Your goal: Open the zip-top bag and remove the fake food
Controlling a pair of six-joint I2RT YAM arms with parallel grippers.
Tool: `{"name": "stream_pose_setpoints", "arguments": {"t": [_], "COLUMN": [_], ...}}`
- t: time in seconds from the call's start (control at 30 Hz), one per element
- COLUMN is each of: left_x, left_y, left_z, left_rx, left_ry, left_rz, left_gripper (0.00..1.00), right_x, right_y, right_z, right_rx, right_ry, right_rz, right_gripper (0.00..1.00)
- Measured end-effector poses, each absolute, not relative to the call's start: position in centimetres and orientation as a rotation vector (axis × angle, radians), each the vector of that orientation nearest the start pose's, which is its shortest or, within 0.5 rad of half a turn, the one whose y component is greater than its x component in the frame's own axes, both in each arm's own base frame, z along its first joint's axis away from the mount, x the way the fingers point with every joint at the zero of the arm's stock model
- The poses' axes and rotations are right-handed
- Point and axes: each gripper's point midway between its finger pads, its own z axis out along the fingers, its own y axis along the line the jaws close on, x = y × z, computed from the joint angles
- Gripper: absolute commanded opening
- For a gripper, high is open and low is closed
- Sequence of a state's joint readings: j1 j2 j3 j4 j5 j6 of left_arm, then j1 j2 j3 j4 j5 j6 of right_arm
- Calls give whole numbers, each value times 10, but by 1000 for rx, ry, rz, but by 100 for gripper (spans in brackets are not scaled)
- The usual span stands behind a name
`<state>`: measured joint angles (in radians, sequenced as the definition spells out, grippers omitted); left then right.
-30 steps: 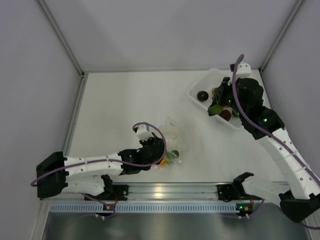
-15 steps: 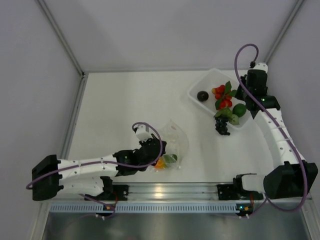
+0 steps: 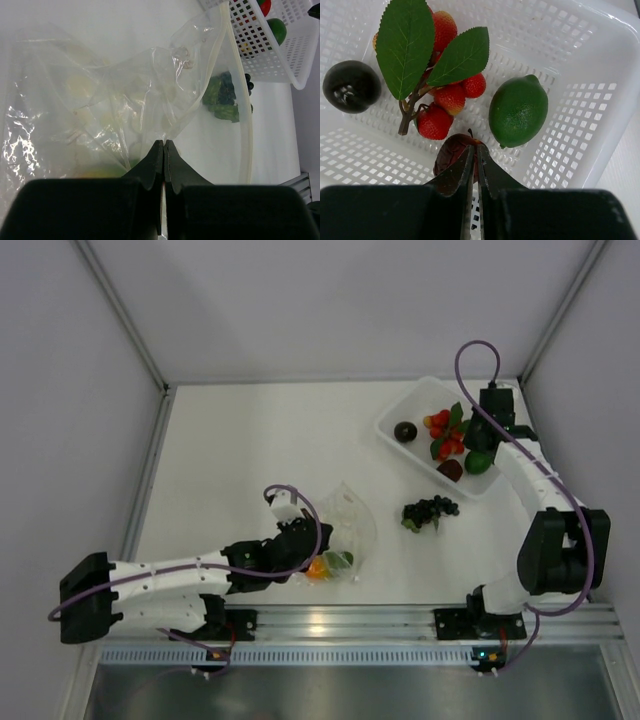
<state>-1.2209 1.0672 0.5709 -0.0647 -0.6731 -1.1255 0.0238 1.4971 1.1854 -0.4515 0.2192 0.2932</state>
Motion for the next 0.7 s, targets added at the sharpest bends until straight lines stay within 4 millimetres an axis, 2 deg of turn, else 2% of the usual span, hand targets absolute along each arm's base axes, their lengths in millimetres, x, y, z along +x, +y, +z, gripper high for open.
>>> {"name": "stream_pose_setpoints", "arguments": {"t": [0.1,0.17,0.2,0.43,0.57,0.7], "left_x": [187,187,187,188,189,190], "left_y": [-278,-277,-276,-269,-264,-260], "left_z": [146,149,150,155,158,159], "left_rx": [-295,-293,-291,-294,-297,-292], "left_ry": [2054,2048,2044,2028,2019,2016], "left_rz": [-777,-782,-782,-766,-759,-746], "left_gripper": [0,0,0,0,0,0], "right_x": [404,405,405,404,393,371], "right_y": [-16,-16,-15,-10,4,36], "right_z": [158,158,158,159,171,188], "right_rx": [416,416,416,406,356,251], "right_ry": [2278,2276,2277,2280,2261,2227], "right_rz": [-91,-88,-85,-52,-8,44], "right_gripper": [7,14,26,35,39,45]}}
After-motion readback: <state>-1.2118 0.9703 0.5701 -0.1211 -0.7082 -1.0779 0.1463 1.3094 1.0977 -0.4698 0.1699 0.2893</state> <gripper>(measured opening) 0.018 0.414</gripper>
